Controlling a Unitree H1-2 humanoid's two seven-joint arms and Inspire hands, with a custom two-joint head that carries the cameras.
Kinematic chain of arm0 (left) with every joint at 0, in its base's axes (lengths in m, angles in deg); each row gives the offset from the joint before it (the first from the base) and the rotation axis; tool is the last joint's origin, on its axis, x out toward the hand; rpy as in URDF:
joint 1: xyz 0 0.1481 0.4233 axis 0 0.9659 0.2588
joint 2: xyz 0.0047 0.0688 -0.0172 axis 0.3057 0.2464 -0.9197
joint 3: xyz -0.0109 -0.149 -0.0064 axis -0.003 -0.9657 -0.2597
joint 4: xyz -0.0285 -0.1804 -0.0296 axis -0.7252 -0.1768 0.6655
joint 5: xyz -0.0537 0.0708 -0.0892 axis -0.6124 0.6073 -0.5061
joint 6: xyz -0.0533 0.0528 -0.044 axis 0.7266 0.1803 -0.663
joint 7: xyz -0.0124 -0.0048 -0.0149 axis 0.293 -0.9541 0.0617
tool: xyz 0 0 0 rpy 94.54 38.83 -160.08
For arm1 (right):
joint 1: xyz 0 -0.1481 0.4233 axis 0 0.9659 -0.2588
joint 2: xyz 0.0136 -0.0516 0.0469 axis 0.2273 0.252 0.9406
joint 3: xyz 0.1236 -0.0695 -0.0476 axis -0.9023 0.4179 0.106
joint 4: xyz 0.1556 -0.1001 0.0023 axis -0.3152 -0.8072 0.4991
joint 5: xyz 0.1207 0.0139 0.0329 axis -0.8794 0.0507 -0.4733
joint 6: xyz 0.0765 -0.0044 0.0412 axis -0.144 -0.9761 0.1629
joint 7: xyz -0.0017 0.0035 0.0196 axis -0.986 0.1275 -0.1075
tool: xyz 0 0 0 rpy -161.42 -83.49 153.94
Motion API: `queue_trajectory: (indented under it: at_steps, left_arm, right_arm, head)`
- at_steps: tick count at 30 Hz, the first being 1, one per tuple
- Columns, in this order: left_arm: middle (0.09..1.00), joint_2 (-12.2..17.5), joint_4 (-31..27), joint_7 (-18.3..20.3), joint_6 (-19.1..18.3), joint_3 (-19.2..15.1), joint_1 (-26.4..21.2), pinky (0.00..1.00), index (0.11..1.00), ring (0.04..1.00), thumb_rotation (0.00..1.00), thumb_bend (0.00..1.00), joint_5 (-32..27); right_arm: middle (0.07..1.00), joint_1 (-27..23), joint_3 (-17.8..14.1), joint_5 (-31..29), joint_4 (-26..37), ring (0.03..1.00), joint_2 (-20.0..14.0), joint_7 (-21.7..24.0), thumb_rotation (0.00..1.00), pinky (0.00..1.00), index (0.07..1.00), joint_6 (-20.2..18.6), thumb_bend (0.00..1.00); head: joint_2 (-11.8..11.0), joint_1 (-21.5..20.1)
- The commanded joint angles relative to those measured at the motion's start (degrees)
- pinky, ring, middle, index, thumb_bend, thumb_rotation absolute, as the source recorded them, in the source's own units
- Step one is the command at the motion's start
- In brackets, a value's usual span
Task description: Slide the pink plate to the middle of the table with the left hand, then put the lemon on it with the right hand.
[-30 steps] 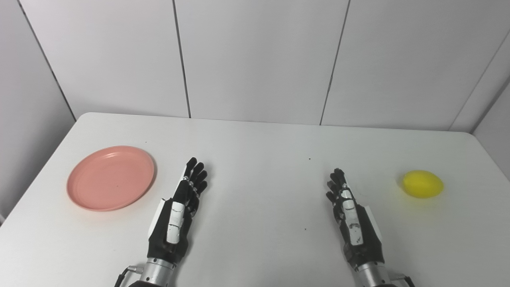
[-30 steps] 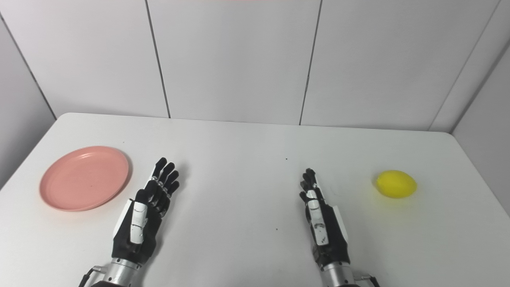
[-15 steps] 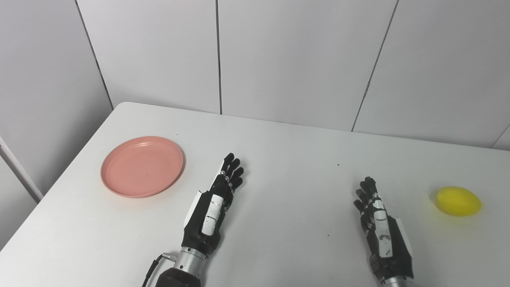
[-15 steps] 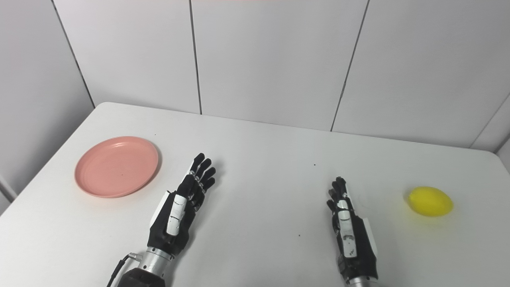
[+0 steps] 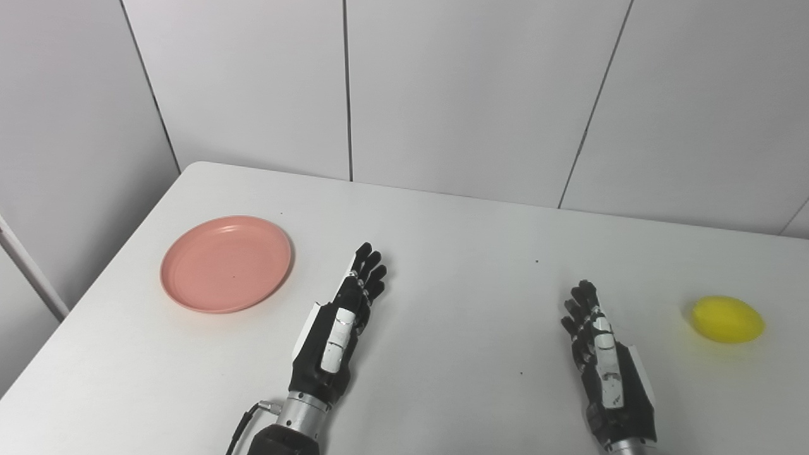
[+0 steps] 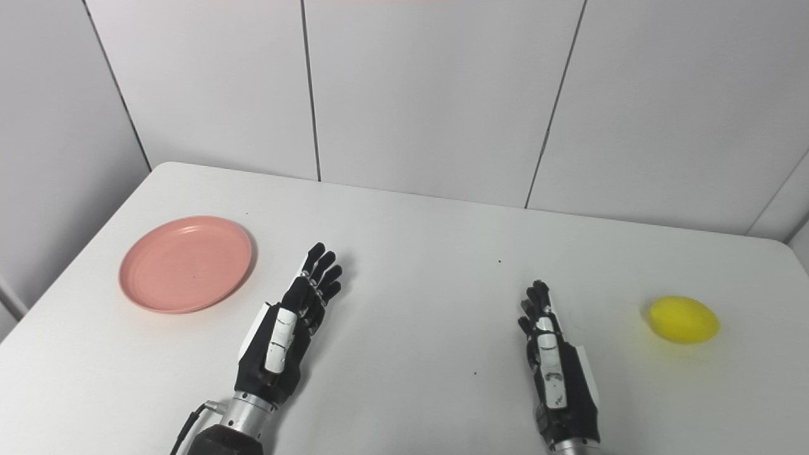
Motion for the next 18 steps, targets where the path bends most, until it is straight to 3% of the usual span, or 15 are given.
queue_trajectory:
  at_steps: [1, 18]
  left_arm:
    - [1.0, 0.11, 3.48, 0.03, 0.01, 0.3, 1.99, 0.99, 1.0, 0.989, 0.95, 0.71, 0.17]
    - [0.985, 2.65, -3.46, -0.78, -4.66, -0.6, -2.11, 0.96, 0.979, 0.971, 0.92, 0.79, 1.31]
  right_arm:
    - [1.0, 0.08, -0.18, -0.2, -0.25, 1.0, -0.08, 0.4, 1.0, 1.0, 1.0, 1.3, 0.71]
    - [1.0, -0.23, -0.24, -0.37, -1.76, 1.0, -0.04, 0.97, 1.0, 1.0, 1.0, 2.02, 0.72]
  head:
    - [0.0, 0.2]
    - [-0.73, 1.18]
